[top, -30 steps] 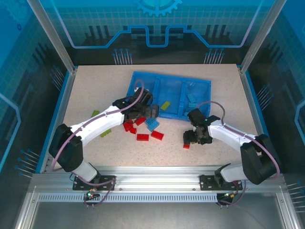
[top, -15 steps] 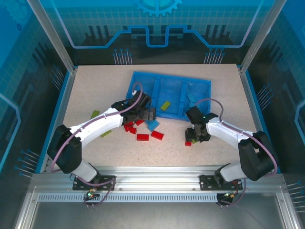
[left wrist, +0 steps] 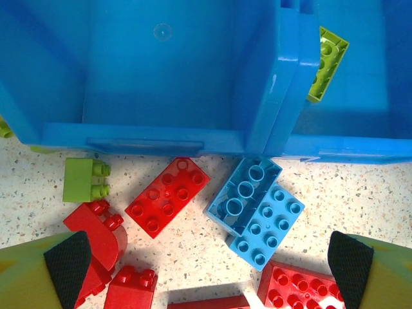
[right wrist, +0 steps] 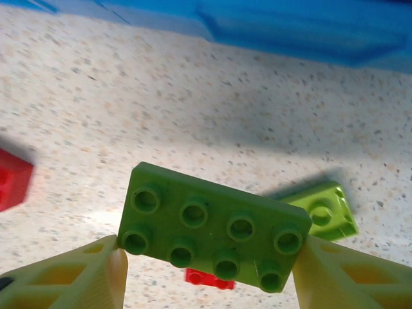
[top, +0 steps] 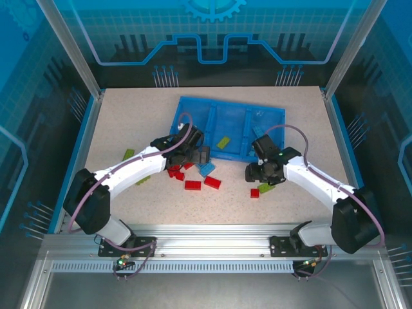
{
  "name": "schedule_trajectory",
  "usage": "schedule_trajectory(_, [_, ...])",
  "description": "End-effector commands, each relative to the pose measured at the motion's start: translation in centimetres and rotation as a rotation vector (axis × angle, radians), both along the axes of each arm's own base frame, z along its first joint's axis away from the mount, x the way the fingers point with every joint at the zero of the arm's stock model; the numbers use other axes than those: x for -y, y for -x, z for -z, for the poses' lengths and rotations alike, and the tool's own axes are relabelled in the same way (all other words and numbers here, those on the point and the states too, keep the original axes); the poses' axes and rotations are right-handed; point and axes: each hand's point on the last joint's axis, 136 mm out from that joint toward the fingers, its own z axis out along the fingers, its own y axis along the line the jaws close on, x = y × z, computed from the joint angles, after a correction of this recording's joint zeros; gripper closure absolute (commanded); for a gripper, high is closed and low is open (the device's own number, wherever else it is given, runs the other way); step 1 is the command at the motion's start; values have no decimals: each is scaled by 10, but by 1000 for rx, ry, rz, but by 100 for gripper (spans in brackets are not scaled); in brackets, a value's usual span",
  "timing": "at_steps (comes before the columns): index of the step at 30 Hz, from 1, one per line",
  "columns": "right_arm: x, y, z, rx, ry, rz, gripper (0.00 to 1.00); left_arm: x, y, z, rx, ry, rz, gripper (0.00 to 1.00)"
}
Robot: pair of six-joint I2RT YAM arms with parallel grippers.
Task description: Sort the legos into containers by color
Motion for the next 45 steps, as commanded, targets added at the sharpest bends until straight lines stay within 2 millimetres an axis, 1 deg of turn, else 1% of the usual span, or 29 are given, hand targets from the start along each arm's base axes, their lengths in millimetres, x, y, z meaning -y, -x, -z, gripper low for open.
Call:
schedule_trajectory(1, [-21, -13, -30, 54, -76, -14, 35, -6, 0, -5, 21, 16, -30, 1])
schedule_trajectory(3, [-33, -26, -42, 80, -116, -28, 35, -6, 1, -2, 13, 19, -34, 1])
schedule_trajectory(7, [-64, -57, -63, 124, -201, -63, 35, -10, 6, 2, -1, 19, -47, 1])
schedule_trajectory(10, [-78, -85, -72, 144, -195, -80, 35, -14, 11, 4, -4, 15, -52, 1])
schedule_trajectory(11, [-80, -95, -73, 146, -176, -79, 34, -15, 12, 5, -6, 12, -51, 1])
schedule_trajectory(14, [-80, -123, -64, 114, -112, -51, 35, -17, 16, 9, -21, 8, -54, 1])
schedule_trajectory(17, [-84, -144, -55, 95, -82, -38, 34, -19, 20, 13, -37, 8, -58, 1])
schedule_trajectory(20, [-91, -158, -51, 92, -77, -39, 32, -21, 23, 17, -45, 7, -65, 1])
schedule_trajectory(21, [-93, -161, -50, 94, -77, -38, 29, -21, 24, 17, -46, 8, -65, 1])
schedule_trajectory(22, [-94, -163, -50, 94, -78, -38, 22, -22, 24, 18, -48, 9, -68, 1])
schedule_trajectory(23, [-96, -165, -50, 93, -77, -39, 18, -22, 25, 18, -48, 8, -68, 1])
schedule_trajectory(26, [-97, -164, -53, 96, -68, -55, 14, -23, 26, 19, -52, 6, -70, 1])
schedule_trajectory(29, [-95, -154, -66, 143, -51, -91, 9, -22, 26, 21, -56, 8, -69, 1])
schedule_trajectory(31, [-90, -142, -76, 184, -37, -117, 8, -21, 25, 22, -59, 11, -67, 1])
schedule_trajectory(33, [-78, -123, -82, 216, -10, -139, 8, -19, 25, 23, -63, 15, -64, 1])
schedule_trajectory(34, [-68, -111, -81, 226, 13, -146, 8, -19, 25, 24, -64, 16, -64, 1])
schedule_trajectory(36, [-42, -87, -74, 227, 76, -144, 7, -17, 25, 25, -68, 19, -59, 1])
schedule_trajectory(38, [-10, -57, -56, 163, 129, -123, 5, -16, 25, 26, -69, 22, -54, 1])
schedule_trajectory(40, [11, -28, -40, 83, 141, -94, 5, -15, 25, 27, -71, 19, -51, 1])
schedule_trajectory(41, [16, -14, -34, 49, 133, -85, 6, -15, 24, 26, -67, 20, -51, 1])
schedule_trajectory(44, [11, 21, -19, -29, 51, -51, 9, -15, 24, 26, -64, 17, -54, 1])
schedule_trajectory(45, [11, 29, -15, -47, 45, -31, 11, -16, 23, 25, -62, 18, -56, 1])
